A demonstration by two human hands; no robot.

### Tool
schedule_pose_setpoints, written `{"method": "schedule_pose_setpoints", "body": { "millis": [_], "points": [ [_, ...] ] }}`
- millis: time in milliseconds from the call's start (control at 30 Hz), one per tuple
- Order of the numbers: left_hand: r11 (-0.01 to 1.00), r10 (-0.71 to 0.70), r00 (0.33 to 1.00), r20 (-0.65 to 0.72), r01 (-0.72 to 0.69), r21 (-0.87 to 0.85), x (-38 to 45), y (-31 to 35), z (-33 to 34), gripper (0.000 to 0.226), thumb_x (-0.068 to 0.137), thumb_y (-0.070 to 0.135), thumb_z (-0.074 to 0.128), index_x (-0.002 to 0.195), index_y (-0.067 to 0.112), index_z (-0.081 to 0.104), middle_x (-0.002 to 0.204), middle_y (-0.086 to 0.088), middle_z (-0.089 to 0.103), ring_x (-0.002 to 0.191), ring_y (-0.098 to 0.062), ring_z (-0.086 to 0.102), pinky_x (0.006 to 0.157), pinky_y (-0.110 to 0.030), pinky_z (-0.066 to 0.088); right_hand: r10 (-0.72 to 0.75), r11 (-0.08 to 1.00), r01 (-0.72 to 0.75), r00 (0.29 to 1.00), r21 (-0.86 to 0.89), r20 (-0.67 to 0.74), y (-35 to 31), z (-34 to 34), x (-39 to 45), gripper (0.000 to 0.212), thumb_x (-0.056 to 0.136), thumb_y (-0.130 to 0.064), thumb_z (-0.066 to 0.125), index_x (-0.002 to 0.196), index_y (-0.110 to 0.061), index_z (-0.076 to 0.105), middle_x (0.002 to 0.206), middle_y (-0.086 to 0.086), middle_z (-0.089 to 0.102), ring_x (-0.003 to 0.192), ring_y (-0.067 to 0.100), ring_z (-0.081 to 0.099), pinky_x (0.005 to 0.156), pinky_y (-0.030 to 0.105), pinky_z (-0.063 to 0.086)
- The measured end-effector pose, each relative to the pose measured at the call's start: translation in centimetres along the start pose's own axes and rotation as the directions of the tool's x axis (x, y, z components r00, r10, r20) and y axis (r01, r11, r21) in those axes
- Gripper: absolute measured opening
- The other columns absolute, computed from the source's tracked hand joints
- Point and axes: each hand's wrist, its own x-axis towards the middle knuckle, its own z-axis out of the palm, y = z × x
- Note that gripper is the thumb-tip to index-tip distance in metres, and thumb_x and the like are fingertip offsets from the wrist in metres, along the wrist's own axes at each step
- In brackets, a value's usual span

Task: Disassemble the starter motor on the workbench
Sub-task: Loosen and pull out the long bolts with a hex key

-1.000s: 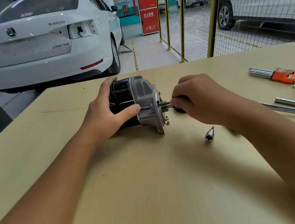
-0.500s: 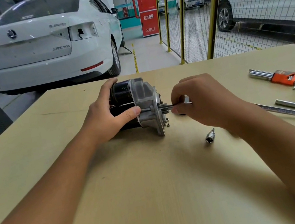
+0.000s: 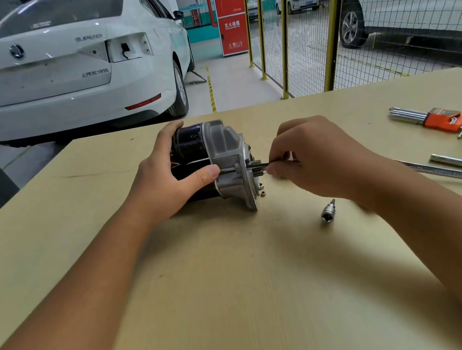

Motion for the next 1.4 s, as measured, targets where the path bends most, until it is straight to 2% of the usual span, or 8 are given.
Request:
{"method": "schedule_pose_setpoints", "body": {
  "millis": [133, 267, 400, 567, 933, 1100, 1233, 1400],
  "points": [
    [1.0, 0.002, 1.0, 0.002, -0.002, 0.0, 0.01, -0.03, -0.07, 0.094, 0.065, 0.081, 0.072, 0.145, 0.06, 0.03, 0.118, 0.045, 0.052, 0.109, 0.01, 0.056, 0.086, -0.011, 0.037, 0.013, 1.0, -0.013, 0.999, -0.011, -0.03, -0.27, -0.17, -0.07, 0.012, 0.088, -0.036, 0.076, 0.089, -0.024, 0.074, 0.087, -0.01, 0.061, 0.085, 0.02, 0.058, 0.083, 0.046, 0.05],
    [1.0, 0.005, 1.0, 0.004, -0.005, 0.001, 0.01, 0.02, -0.07, 0.093, 0.065, 0.081, 0.072, 0.146, 0.059, 0.03, 0.118, 0.044, 0.052, 0.108, 0.009, 0.056, 0.086, -0.011, 0.038, 0.018, 0.999, -0.015, 0.999, 0.044, -0.051, -0.23, -0.09, -0.17, 0.014, 0.087, -0.031, 0.078, 0.088, -0.021, 0.068, 0.082, -0.005, 0.065, 0.079, 0.022, 0.059, 0.074, 0.042, 0.054],
    [1.0, 0.005, 1.0, 0.003, -0.005, 0.002, -0.01, 0.08, -0.07, 0.094, 0.066, 0.08, 0.072, 0.146, 0.059, 0.03, 0.117, 0.045, 0.051, 0.108, 0.012, 0.055, 0.086, -0.01, 0.037, 0.008, 0.996, -0.006, 1.0, 0.084, -0.023, -0.14, 0.18, -0.05, 0.016, 0.093, -0.034, 0.07, 0.091, -0.018, 0.072, 0.082, -0.002, 0.059, 0.077, 0.016, 0.054, 0.071, 0.035, 0.049],
    [1.0, 0.003, 1.0, 0.002, -0.003, 0.003, -0.02, 0.12, -0.04, 0.094, 0.065, 0.08, 0.072, 0.146, 0.059, 0.03, 0.114, 0.048, 0.051, 0.105, 0.017, 0.054, 0.085, -0.009, 0.037, 0.004, 0.997, -0.006, 1.0, 0.078, 0.02, -0.11, 0.41, 0.1, 0.023, 0.1, -0.026, 0.06, 0.095, -0.011, 0.076, 0.087, 0.0, 0.056, 0.08, 0.018, 0.054, 0.076, 0.037, 0.048],
    [1.0, 0.004, 1.0, 0.002, -0.004, 0.012, -0.08, 0.22, -0.12, 0.095, 0.065, 0.082, 0.071, 0.147, 0.058, 0.03, 0.116, 0.045, 0.052, 0.106, 0.016, 0.055, 0.087, -0.012, 0.037, 0.002, 0.998, -0.006, 0.997, -0.058, -0.077, -0.34, 0.22, -0.13, 0.012, 0.09, -0.037, 0.073, 0.095, -0.028, 0.078, 0.091, -0.01, 0.064, 0.091, 0.019, 0.055, 0.083, 0.043, 0.049],
    [1.0, -0.003, 1.0, -0.003, 0.003, -0.001, -0.08, 0.23, -0.21, 0.093, 0.065, 0.08, 0.072, 0.145, 0.06, 0.03, 0.113, 0.053, 0.051, 0.105, 0.021, 0.053, 0.086, -0.009, 0.036, 0.006, 0.998, -0.002, 0.997, 0.059, -0.073, -0.27, 0.12, 0.03, 0.012, 0.087, -0.029, 0.078, 0.09, -0.019, 0.076, 0.082, -0.002, 0.065, 0.077, 0.019, 0.059, 0.072, 0.037, 0.053],
    [1.0, -0.007, 1.0, 0.0, 0.007, 0.003, -0.16, 0.34, -0.24, 0.095, 0.064, 0.081, 0.072, 0.146, 0.059, 0.03, 0.114, 0.049, 0.052, 0.105, 0.019, 0.054, 0.085, -0.008, 0.035, -0.022, 0.995, 0.026, 0.999, 0.1, -0.043, -0.42, 0.33, 0.02, 0.02, 0.097, -0.029, 0.065, 0.09, -0.013, 0.076, 0.08, 0.001, 0.059, 0.075, 0.013, 0.052, 0.068, 0.028, 0.037],
    [1.0, -0.002, 1.0, 0.004, 0.002, -0.004, -0.16, 0.35, -0.17, 0.094, 0.066, 0.081, 0.071, 0.147, 0.058, 0.029, 0.11, 0.06, 0.046, 0.105, 0.028, 0.048, 0.085, -0.01, 0.036, -0.017, 0.997, 0.018, 1.0, 0.069, -0.007, -0.13, 0.34, 0.21, 0.021, 0.099, -0.023, 0.063, 0.093, -0.008, 0.076, 0.089, 0.004, 0.06, 0.083, 0.021, 0.055, 0.079, 0.039, 0.048]
  ]
}}
